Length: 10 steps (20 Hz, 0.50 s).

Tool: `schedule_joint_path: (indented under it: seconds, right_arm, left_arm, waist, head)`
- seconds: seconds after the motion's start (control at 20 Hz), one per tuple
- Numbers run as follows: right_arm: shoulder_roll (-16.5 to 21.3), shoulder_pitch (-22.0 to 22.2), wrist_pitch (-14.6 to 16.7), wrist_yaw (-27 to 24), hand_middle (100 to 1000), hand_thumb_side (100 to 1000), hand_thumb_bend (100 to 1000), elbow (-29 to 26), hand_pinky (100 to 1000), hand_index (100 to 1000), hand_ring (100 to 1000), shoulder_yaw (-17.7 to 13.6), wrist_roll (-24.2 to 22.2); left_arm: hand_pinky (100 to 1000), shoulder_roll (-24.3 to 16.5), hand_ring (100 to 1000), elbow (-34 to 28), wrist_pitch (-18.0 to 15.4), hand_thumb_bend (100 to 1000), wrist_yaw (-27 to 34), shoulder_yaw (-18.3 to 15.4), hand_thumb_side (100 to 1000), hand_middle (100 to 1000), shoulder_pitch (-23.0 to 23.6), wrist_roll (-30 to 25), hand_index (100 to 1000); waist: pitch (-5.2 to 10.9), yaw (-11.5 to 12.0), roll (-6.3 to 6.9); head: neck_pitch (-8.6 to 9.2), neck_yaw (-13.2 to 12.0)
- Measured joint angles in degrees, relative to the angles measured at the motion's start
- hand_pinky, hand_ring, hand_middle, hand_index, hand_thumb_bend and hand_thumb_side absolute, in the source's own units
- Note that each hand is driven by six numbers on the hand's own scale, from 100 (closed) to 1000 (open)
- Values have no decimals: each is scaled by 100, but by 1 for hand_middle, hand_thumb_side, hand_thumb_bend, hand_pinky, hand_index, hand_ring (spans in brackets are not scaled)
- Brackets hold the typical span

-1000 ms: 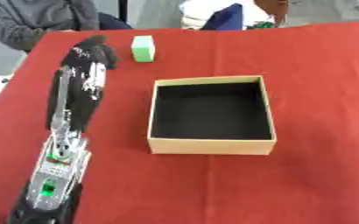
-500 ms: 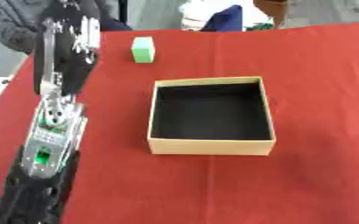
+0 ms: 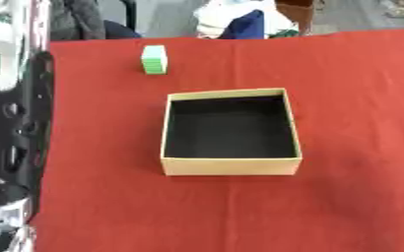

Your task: Pick up objects on the table and place them in the box.

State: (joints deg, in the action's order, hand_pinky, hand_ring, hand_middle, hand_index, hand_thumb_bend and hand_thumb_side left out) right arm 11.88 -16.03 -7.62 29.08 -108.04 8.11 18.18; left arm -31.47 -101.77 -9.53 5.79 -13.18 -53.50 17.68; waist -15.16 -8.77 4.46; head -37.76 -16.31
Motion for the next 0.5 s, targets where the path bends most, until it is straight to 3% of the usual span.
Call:
schedule_joint_path:
  seconds: [0.3,0.5]
  right_arm:
    - [13,70,7,0,504,521,100,18,528,834,748,9,-14]
    - [55,144,7,0,504,520,100,38,528,834,748,40,-49]
  left_arm:
    - [649,-665,634,2889,210,100,441,105,510,585,-1025,98,777]
    - [646,-732,636,5135,385,100,97,414,531,585,-1565,104,783]
  waist:
    - [110,-30,57]
    - [210,-52,66]
  head:
    - [-71,3]
    - [-216,-40]
